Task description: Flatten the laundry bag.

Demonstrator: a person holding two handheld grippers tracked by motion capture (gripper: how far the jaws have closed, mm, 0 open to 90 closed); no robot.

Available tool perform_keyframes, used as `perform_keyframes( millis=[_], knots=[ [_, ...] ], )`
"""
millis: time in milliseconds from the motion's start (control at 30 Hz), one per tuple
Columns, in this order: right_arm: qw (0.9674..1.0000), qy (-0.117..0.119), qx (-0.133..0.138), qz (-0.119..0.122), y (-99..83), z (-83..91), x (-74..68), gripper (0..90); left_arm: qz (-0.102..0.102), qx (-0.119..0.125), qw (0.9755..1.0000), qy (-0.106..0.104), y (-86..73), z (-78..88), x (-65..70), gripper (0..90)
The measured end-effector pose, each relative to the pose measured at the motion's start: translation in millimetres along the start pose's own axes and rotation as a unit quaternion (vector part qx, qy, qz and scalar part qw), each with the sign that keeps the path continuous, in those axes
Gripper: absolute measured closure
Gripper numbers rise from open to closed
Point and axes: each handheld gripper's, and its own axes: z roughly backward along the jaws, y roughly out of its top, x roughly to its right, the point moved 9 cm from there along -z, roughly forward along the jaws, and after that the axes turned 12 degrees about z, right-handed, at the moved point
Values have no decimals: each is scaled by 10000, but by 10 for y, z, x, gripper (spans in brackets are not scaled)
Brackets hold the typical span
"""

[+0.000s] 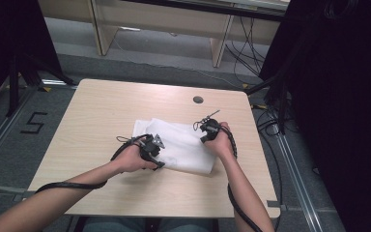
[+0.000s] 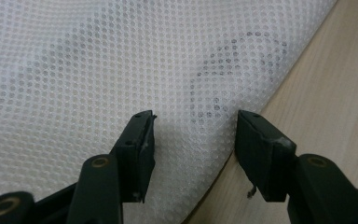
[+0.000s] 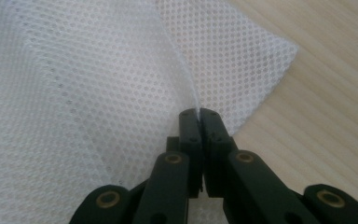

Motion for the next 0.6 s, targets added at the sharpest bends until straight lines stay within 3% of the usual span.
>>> perform_keyframes(
  millis=[133, 367, 467, 600],
  knots=[
    [9998, -9, 176, -59, 55, 134, -46, 900, 14, 8, 10000, 1, -1, -5, 5, 469],
    [9975, -103, 670, 198, 158, 387, -125, 900, 27, 6, 10000, 7, -5, -7, 9, 469],
    [9970, -73, 735, 225, 169, 472, -204, 900, -21, 13, 10000, 36, -4, -7, 5, 469],
    [9939, -116, 1018, 402, 204, 570, -278, 900, 13, 20, 10000, 36, -6, -5, 5, 469]
  ],
)
